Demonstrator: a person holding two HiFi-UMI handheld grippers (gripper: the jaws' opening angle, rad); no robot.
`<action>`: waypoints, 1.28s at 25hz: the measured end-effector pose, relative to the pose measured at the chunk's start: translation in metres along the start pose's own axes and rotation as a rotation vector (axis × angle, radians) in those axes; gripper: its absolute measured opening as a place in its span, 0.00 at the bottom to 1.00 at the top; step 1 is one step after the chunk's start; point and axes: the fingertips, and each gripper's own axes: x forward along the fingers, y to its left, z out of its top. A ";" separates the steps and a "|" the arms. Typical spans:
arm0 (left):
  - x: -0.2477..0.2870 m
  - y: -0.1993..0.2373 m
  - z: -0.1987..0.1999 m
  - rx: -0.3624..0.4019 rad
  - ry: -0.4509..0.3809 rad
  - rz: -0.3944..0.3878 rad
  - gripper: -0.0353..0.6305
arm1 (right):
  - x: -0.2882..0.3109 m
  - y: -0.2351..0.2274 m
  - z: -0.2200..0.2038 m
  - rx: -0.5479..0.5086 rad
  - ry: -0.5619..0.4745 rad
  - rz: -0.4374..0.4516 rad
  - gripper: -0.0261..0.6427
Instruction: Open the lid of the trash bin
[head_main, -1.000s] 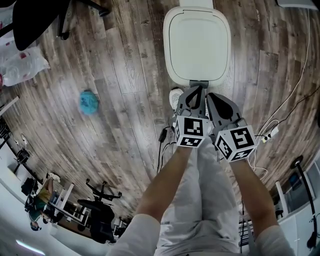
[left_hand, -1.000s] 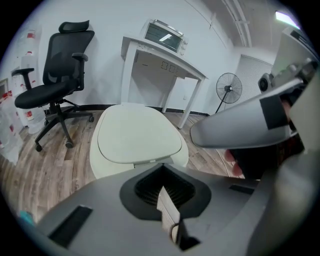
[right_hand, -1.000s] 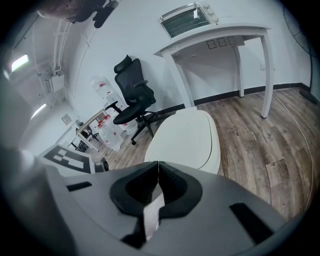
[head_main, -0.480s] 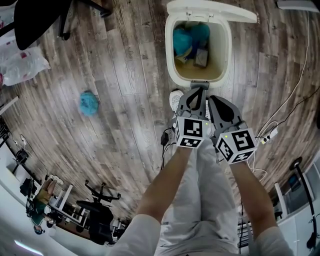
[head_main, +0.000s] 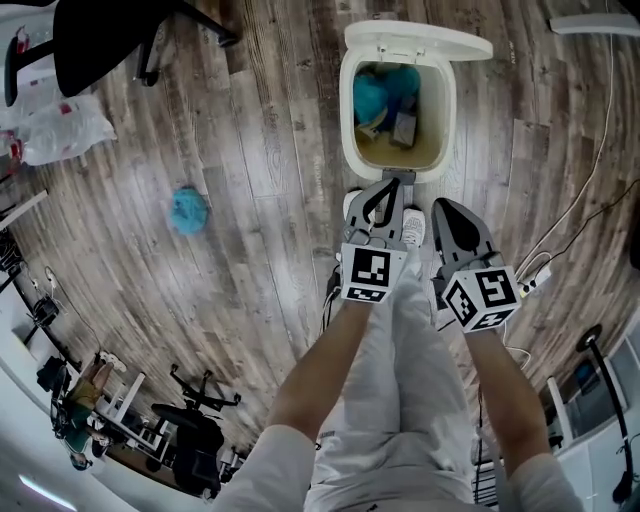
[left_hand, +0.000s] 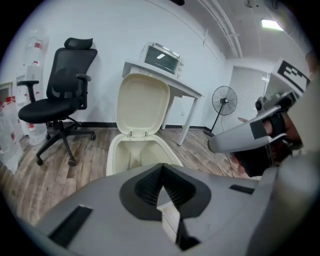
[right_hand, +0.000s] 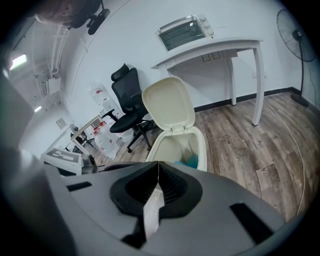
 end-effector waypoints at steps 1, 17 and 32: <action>-0.007 0.001 0.013 0.005 -0.015 0.006 0.05 | -0.008 0.000 0.011 -0.001 -0.017 -0.005 0.06; -0.158 -0.041 0.238 0.075 -0.241 0.056 0.05 | -0.181 0.065 0.207 -0.067 -0.275 0.011 0.06; -0.350 -0.132 0.412 0.185 -0.485 0.137 0.05 | -0.370 0.143 0.313 -0.203 -0.454 0.188 0.06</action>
